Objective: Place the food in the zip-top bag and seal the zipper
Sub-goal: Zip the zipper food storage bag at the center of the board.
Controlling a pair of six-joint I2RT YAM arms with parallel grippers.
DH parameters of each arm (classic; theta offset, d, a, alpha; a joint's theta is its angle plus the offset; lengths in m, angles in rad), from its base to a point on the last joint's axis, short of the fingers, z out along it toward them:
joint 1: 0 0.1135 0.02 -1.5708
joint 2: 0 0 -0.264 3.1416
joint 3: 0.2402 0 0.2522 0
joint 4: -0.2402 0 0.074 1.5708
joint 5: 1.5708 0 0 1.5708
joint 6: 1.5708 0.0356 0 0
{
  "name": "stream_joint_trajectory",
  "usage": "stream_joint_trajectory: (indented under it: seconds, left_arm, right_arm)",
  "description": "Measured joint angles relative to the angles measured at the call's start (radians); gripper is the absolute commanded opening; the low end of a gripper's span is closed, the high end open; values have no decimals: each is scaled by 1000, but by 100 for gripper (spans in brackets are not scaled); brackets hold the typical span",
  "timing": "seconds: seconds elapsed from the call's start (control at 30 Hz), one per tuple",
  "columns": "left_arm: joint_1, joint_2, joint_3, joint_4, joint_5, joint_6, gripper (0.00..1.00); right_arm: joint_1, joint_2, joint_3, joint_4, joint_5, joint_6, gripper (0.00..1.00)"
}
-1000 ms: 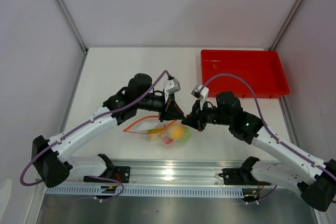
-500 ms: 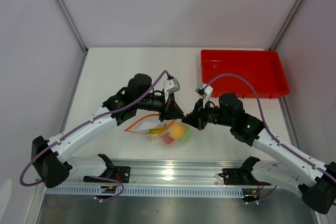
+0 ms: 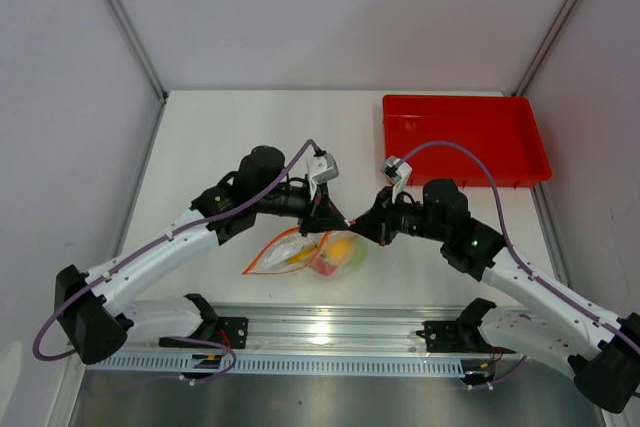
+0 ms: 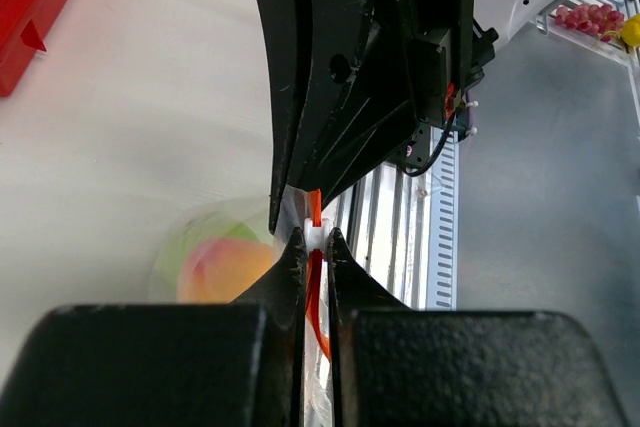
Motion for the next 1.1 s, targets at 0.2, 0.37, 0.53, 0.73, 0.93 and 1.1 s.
stream_joint_trajectory:
  seconds: [0.2,0.37,0.53,0.73,0.93,1.1]
  left_arm:
    - [0,-8,0,-24,3,-2,1]
    - [0,-7,0,-29,6,-11,1]
    - [2,11,8,-32,7,-29,1]
    - [3,32,25,-34,14,-38,1]
    - [4,32,40,-39,38,-37,1]
    - [4,32,40,-41,61,-37,1]
  right_arm:
    - [-6,-23,4,-27,-64,-64,30]
    - [-6,-33,38,-113,-57,-135,83]
    - [23,-44,46,-182,21,-173,99]
    - [41,-113,13,-180,121,-172,97]
    - [26,-103,34,-195,32,-243,64]
    - [21,41,116,-235,-89,-292,46]
